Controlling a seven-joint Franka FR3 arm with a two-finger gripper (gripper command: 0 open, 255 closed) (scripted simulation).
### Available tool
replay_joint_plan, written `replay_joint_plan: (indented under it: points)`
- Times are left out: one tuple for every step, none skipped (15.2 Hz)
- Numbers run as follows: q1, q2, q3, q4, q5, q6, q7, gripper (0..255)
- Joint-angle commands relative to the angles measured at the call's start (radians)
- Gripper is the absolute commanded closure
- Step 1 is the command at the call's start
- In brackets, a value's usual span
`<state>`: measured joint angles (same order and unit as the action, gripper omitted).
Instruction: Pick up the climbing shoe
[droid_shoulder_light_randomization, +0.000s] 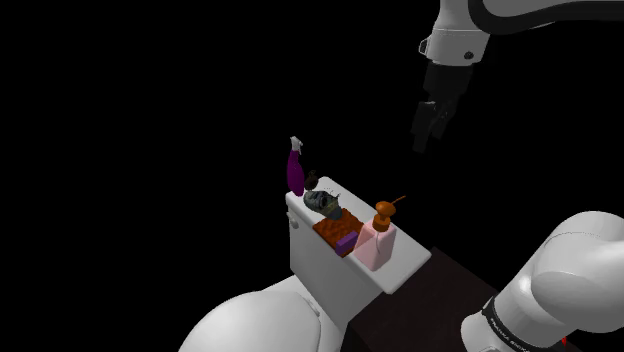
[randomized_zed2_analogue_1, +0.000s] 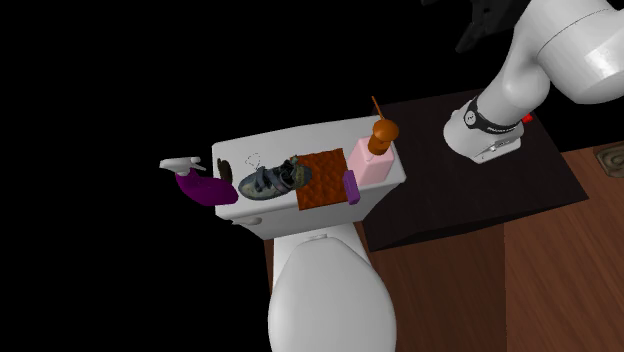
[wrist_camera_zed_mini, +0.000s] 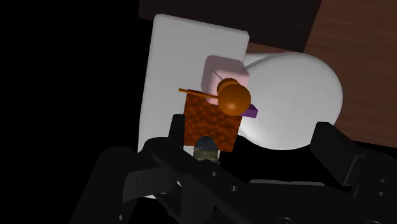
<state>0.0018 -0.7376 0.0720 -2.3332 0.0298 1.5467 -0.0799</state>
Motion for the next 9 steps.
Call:
replay_joint_plan:
  points:
    - [0.000,0.000,0.000,0.000,0.000,0.000,0.000,0]
    - [-0.004,0.030,0.009,-0.003,0.004,0.027,0.019,0]
    - [-0.007,0.062,0.019,-0.004,0.007,0.054,0.037,0]
    - [-0.011,0.094,0.027,-0.004,0.010,0.080,0.056,0]
    - [-0.015,0.127,0.036,-0.002,0.013,0.106,0.075,0]
    - [-0.019,0.161,0.044,0.001,0.014,0.132,0.093,0]
    - [-0.023,0.196,0.052,0.005,0.016,0.157,0.112,0]
    - [-0.027,0.232,0.060,0.011,0.016,0.181,0.130,0]
    - [-0.031,0.268,0.068,0.018,0.016,0.205,0.149,0]
